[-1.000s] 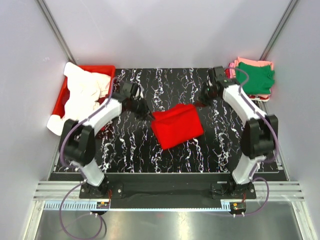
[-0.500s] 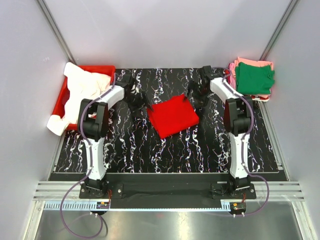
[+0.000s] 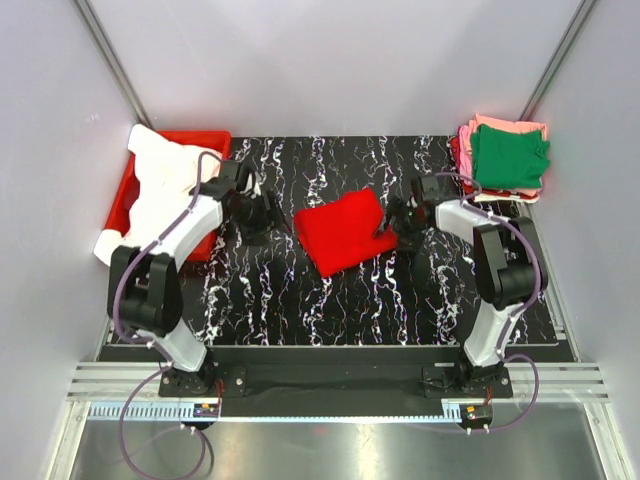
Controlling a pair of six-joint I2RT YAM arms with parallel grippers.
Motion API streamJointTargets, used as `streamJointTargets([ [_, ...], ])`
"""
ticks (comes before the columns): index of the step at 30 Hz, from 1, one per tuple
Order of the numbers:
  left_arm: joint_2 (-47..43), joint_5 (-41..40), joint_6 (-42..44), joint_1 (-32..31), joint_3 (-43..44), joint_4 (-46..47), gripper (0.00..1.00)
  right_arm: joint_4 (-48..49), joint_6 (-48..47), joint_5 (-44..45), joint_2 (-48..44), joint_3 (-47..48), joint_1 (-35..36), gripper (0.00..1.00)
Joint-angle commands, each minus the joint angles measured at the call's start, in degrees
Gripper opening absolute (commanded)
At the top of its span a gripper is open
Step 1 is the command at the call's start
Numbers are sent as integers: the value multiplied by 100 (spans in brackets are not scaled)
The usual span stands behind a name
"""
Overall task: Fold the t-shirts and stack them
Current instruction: Neatly place the folded tshirt to the corner
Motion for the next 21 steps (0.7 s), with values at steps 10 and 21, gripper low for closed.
streamJointTargets([
  [10,-1437,-200,462,2,-909,-196,75,379,1073,525,-1504,-1169,1607,84],
  [21,-2817,-692,1113,2,-1278,-864,75,1215,598,45,-2254,-1836,703,100],
])
